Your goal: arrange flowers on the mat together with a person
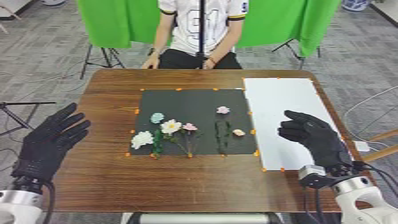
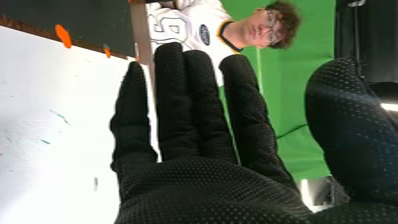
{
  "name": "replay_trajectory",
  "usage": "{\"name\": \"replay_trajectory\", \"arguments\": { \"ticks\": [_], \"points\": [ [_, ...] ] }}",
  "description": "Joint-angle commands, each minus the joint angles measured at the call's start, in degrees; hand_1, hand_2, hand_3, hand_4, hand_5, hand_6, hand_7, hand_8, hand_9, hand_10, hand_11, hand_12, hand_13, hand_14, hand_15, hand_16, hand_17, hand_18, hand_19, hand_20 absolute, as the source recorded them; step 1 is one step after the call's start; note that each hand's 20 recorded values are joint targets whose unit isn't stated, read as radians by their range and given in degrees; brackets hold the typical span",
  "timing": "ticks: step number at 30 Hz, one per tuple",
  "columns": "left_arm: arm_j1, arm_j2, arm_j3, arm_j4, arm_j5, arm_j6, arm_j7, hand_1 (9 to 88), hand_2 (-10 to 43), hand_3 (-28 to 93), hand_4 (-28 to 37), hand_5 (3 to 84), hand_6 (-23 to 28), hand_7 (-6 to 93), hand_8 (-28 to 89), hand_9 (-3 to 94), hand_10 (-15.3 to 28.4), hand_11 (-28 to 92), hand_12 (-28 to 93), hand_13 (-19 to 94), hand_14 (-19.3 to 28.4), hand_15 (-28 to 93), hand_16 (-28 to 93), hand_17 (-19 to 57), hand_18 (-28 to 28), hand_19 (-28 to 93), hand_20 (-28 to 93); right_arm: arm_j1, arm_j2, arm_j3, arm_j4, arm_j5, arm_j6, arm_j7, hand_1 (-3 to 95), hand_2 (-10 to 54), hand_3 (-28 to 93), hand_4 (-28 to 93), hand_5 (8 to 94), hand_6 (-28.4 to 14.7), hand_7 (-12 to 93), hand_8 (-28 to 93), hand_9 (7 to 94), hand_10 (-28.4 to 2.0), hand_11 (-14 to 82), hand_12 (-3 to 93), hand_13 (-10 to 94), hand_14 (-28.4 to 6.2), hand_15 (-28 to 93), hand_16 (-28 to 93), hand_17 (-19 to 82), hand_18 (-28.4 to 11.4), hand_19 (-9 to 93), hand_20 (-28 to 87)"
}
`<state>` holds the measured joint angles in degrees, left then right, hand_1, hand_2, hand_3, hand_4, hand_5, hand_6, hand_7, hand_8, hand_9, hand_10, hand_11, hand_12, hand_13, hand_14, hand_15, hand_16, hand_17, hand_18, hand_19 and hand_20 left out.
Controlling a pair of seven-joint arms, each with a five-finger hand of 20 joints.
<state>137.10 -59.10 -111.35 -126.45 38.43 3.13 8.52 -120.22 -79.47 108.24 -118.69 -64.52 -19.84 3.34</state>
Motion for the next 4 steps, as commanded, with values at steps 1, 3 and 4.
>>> {"name": "replay_trajectory", "arguments": {
  "ticks": [1,3,4],
  "points": [
    [-0.34,0.26,0.92,0.53,0.07,-0.43,-0.21,24.5,-0.5,70,-26.3,33.7,4.3,15.3,-8,29.9,12.7,18,20,24,15.3,28,3,-8.0,23.0,45,12,-0.66,-0.63,0.07,-0.59,-0.27,0.57,-0.33,22.5,0.3,87,-22,45.2,-3.7,23,-11,45.9,-15.2,22.4,27.9,39,-12.3,36,27,12,-20.2,52,34],
    [0.39,0.4,0.04,0.16,0.01,-0.25,-0.22,24.5,-0.4,70,-26.4,33.8,4.5,15.3,-8,29.9,12.7,18,20,24,15.3,28,3,-8.0,23.0,45,12,-0.22,-0.68,-0.41,-0.22,-0.33,0.5,-0.17,22.6,0.3,87,-22,45.2,-3.7,23,-11,45.9,-15.2,22.2,27.7,39,-12.3,36,26,12,-20.2,51,34],
    [0.78,0.01,-0.07,0.05,-0.15,0.18,-0.37,24.5,-0.5,70,-26.3,33.8,4.5,15.2,-8,29.9,12.7,18,20,24,15.3,28,3,-8.0,23.0,45,12,-0.25,-0.66,-0.52,-0.12,-0.16,0.39,0.24,22.5,0.3,87,-22,45.1,-3.7,23,-11,45.9,-15.1,22.1,27.7,39,-12.3,36,26,12,-20.2,51,34]
  ]
}}
